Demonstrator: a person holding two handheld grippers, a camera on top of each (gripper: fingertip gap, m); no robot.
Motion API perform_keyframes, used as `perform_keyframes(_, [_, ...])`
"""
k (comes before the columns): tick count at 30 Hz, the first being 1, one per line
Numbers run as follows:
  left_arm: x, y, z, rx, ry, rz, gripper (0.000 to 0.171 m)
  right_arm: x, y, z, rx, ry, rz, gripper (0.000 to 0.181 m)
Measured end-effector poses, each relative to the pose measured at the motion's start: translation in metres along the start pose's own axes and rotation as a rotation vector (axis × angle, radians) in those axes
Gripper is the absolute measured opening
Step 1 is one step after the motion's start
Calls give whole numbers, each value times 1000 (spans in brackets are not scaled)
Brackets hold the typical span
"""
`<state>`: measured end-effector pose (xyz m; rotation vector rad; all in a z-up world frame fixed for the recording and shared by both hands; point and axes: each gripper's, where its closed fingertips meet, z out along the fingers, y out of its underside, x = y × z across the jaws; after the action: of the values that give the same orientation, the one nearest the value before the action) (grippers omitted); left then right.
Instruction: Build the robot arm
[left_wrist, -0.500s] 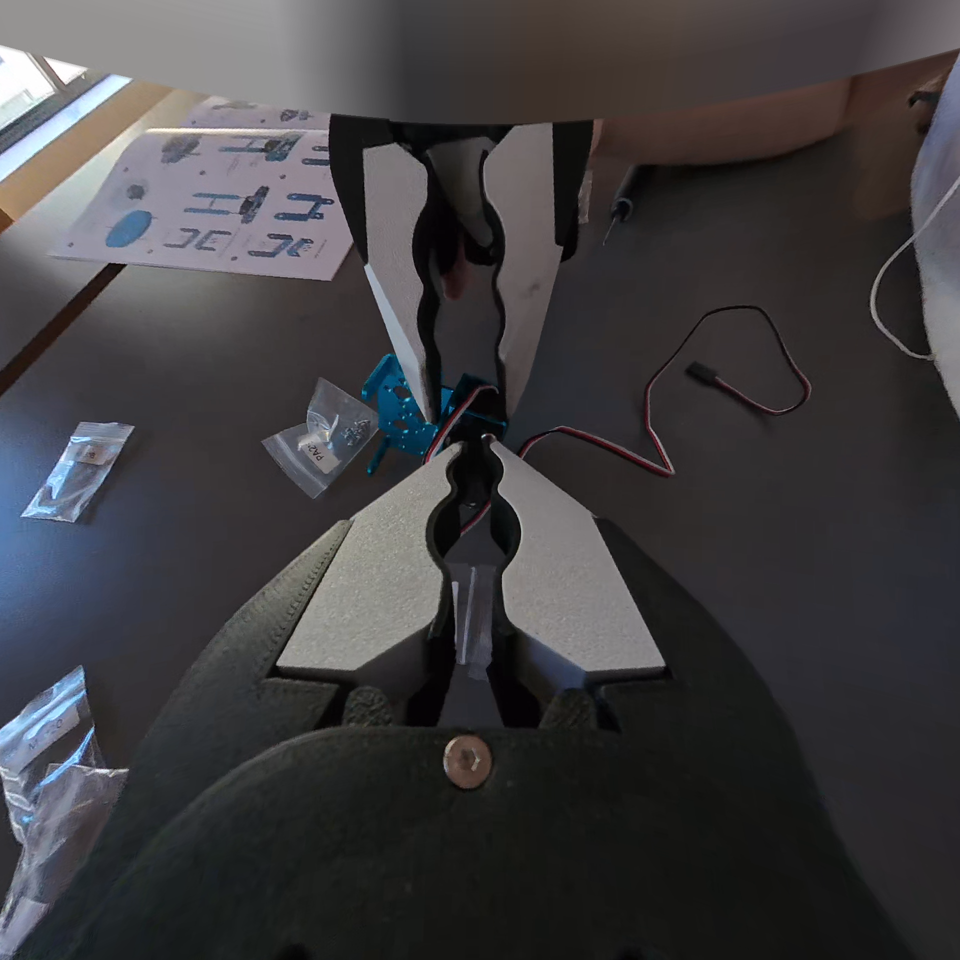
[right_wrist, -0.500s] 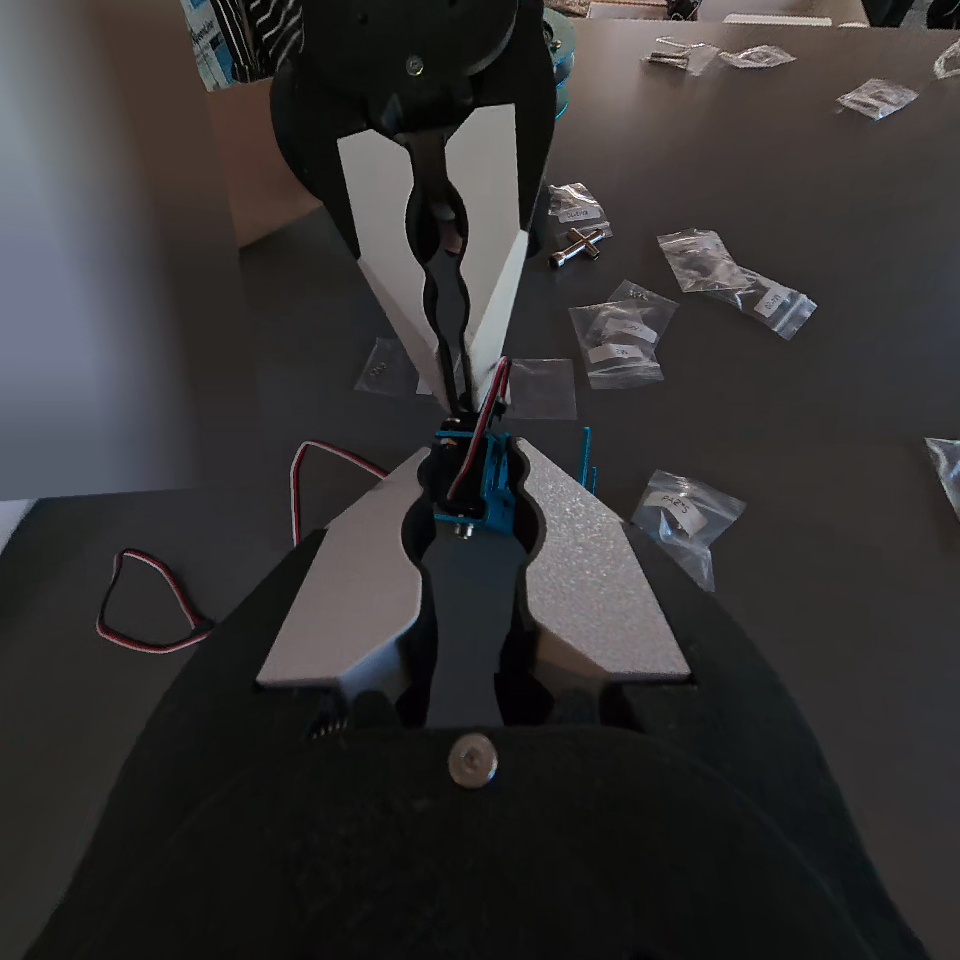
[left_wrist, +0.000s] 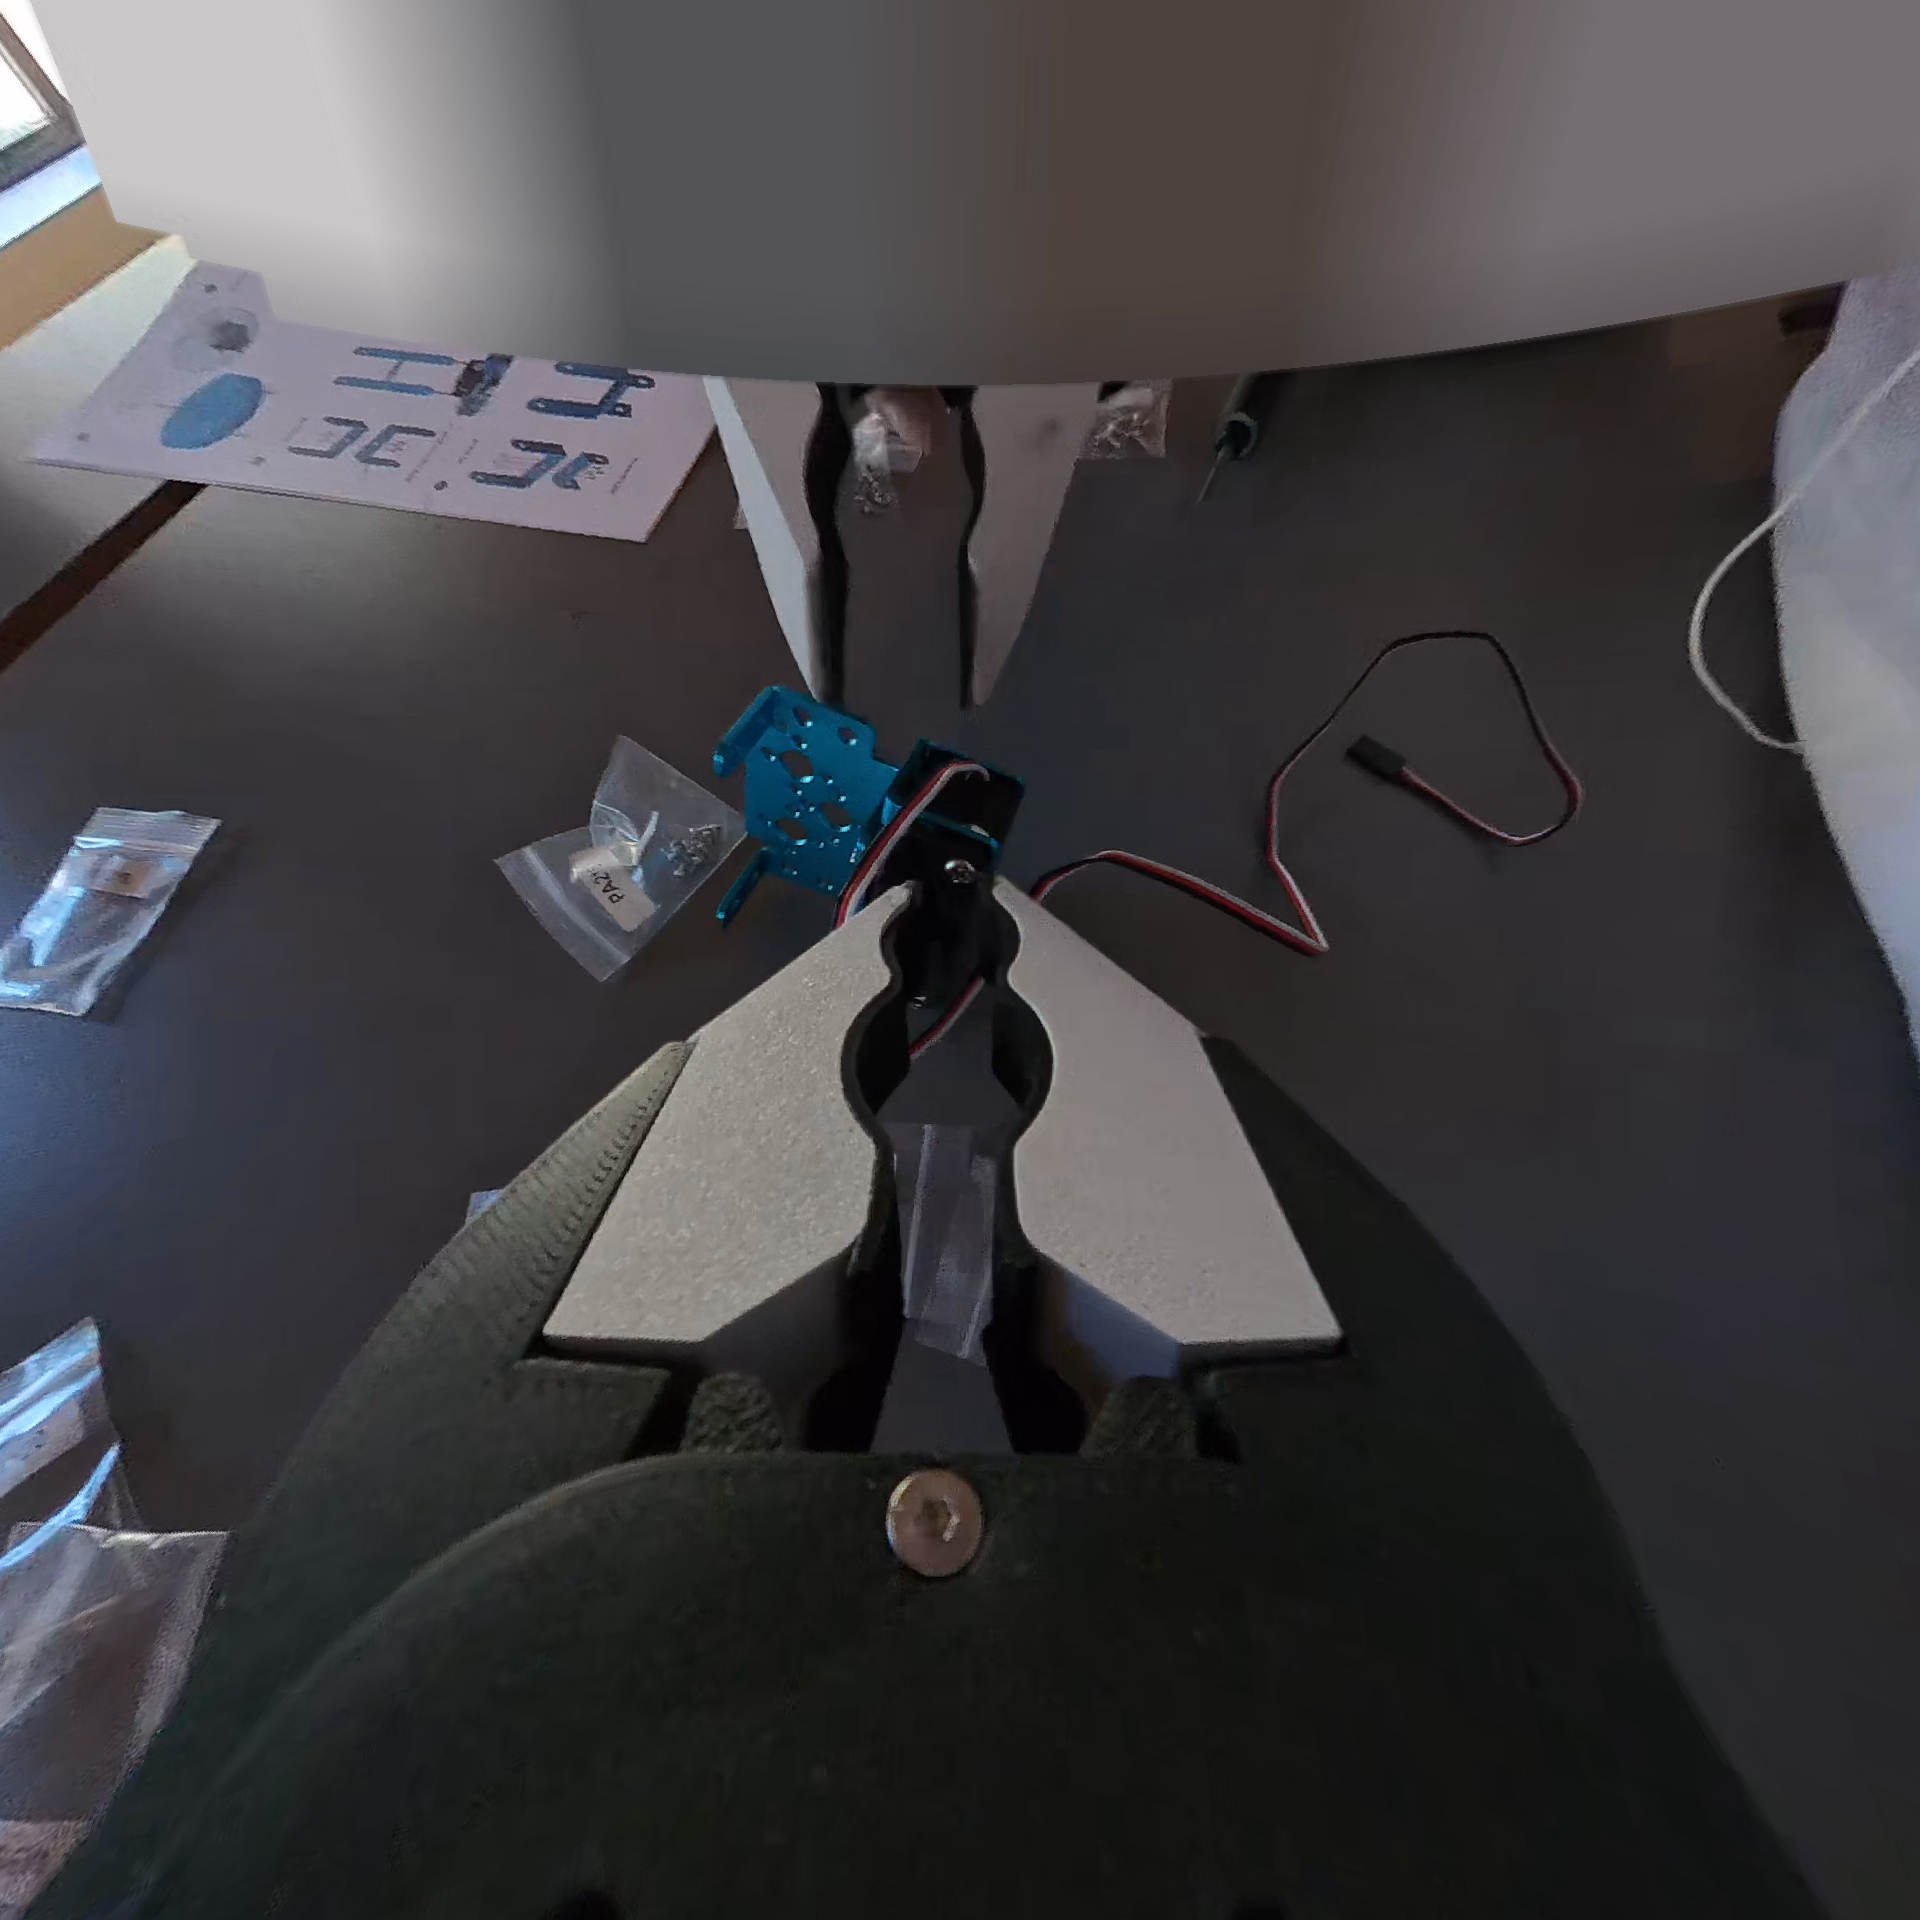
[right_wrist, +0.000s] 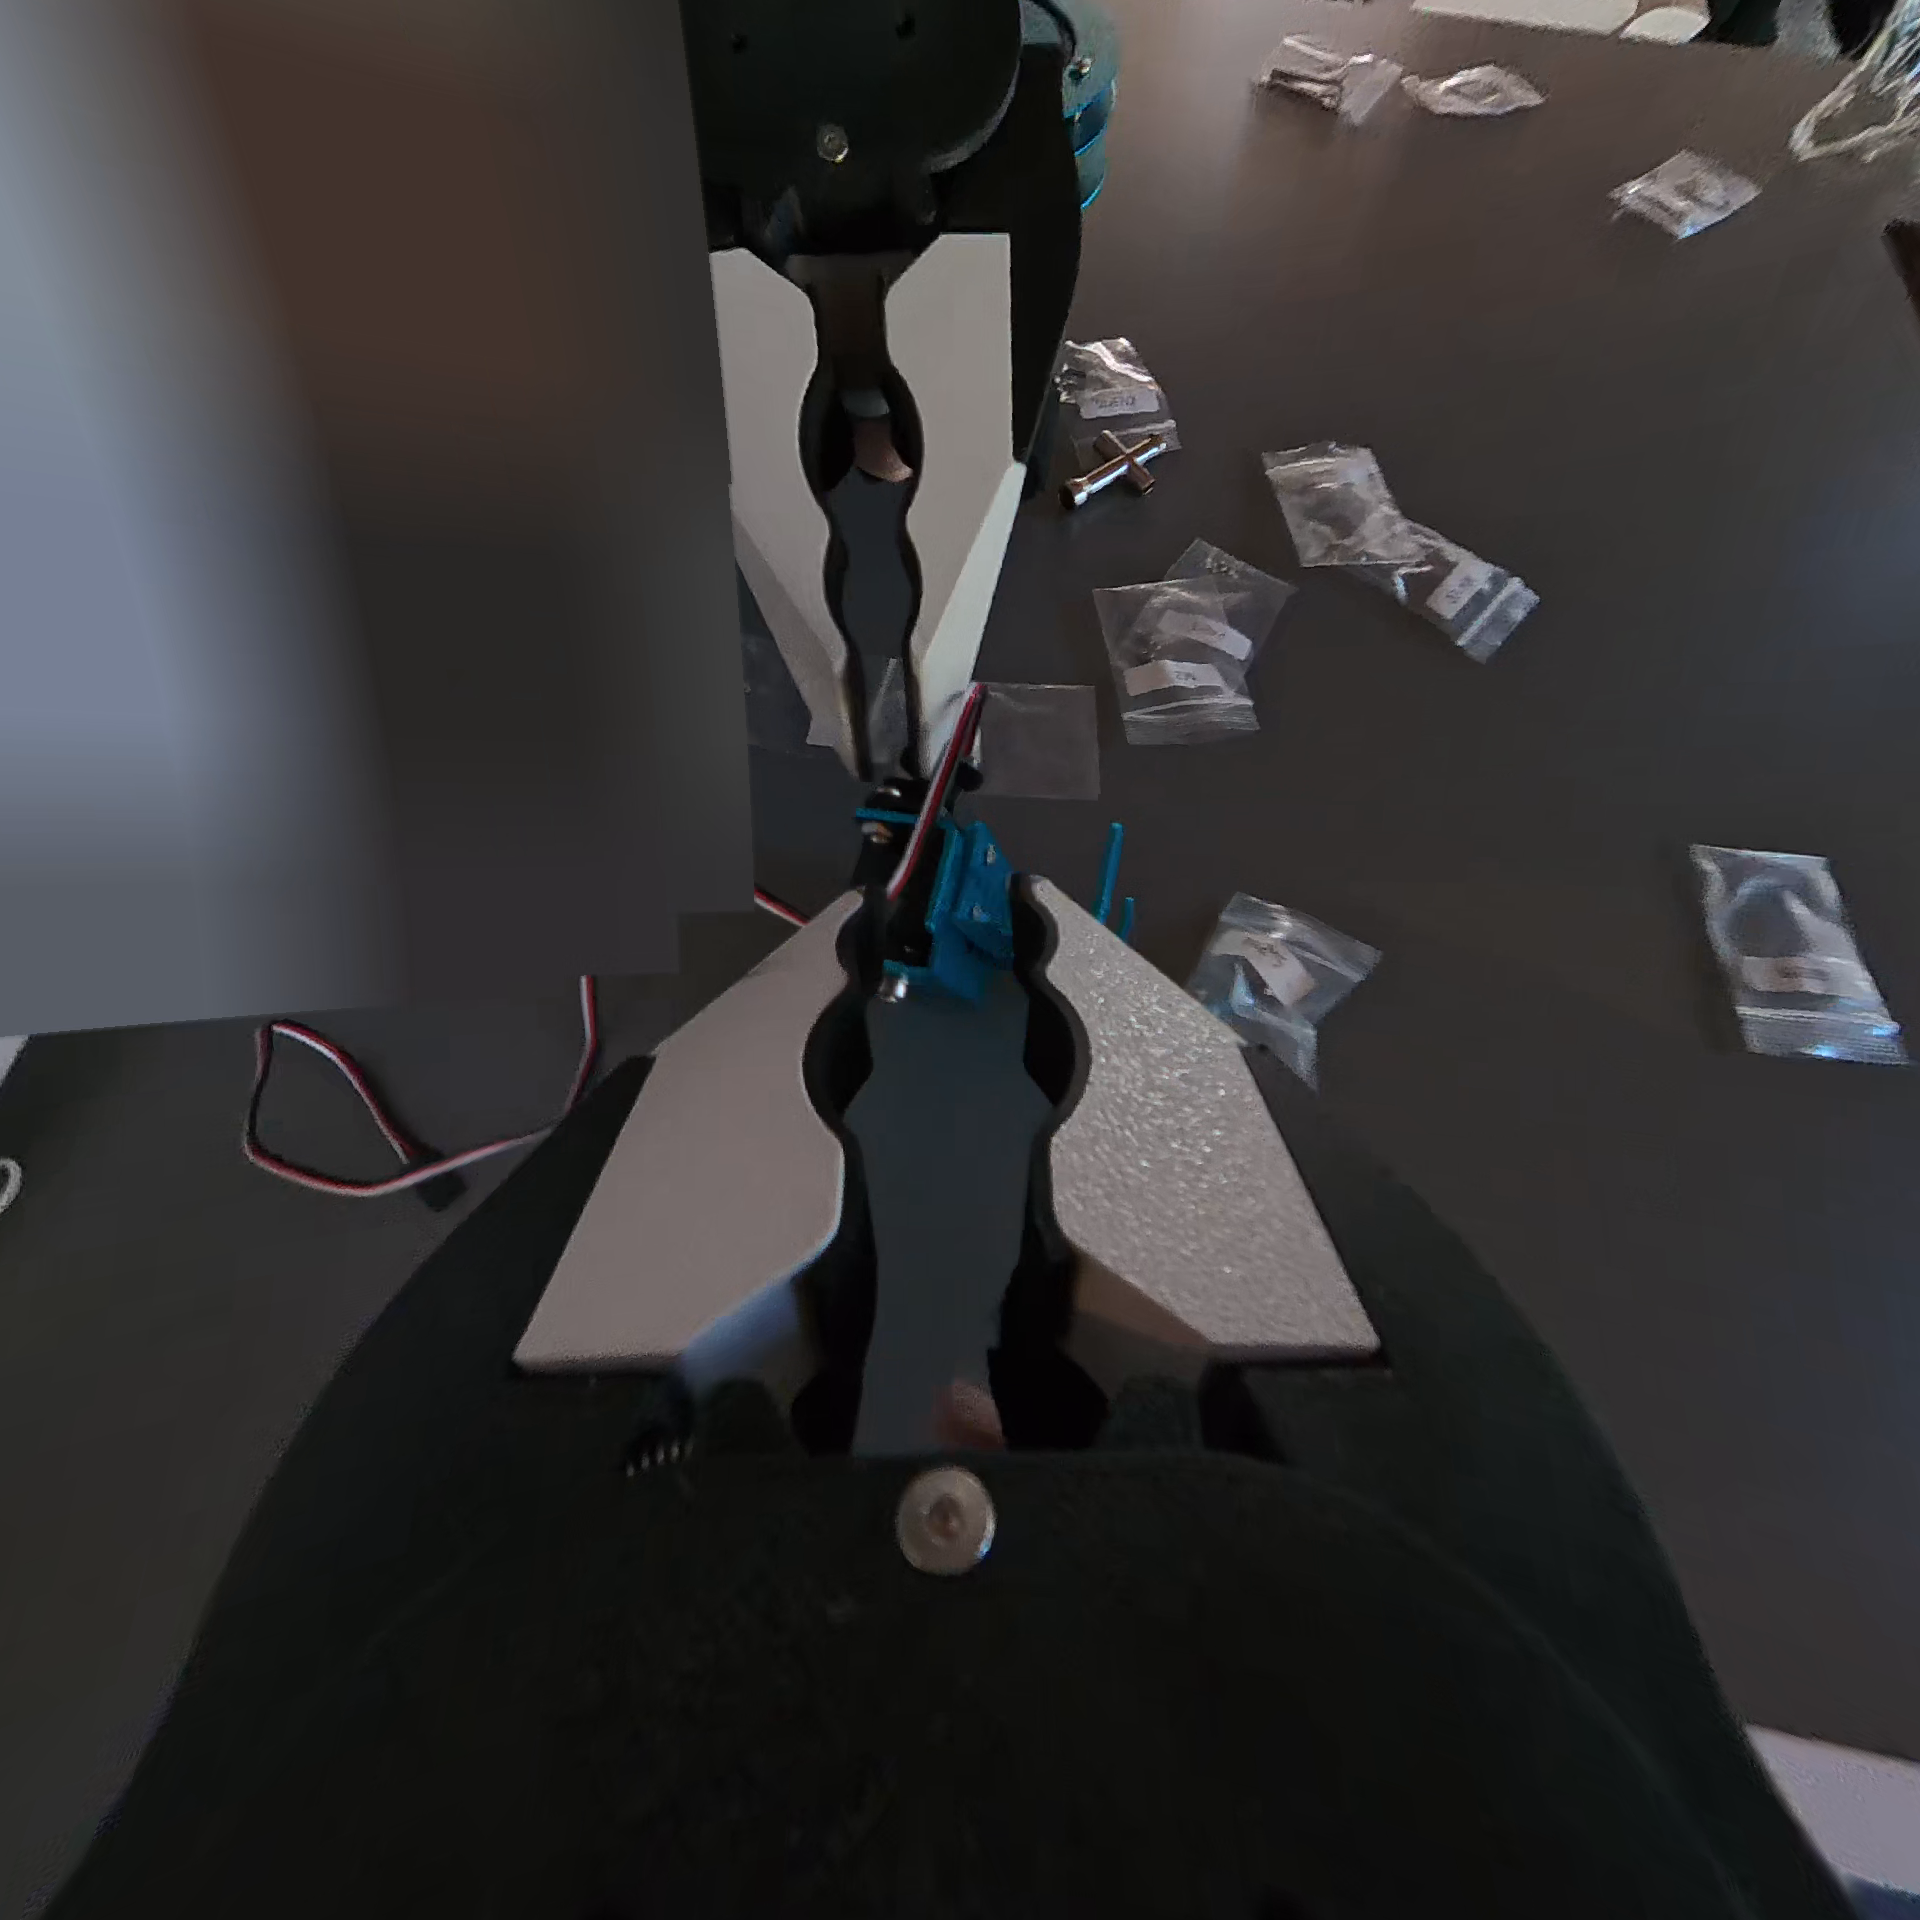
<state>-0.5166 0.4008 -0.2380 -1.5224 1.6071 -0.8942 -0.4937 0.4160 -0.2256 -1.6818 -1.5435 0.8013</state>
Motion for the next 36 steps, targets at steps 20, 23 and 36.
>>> perform_keyframes(20, [-13,3,2,-69,-160,120,26,-15,26,3,-162,-37,26,59])
perform_keyframes(23, [-7,10,2,-76,-95,55,30,-15,29,-3,-210,60,-14,57])
perform_keyframes(36, [-2,3,9,-40,-93,85,21,-9,28,4,-323,17,-176,32])
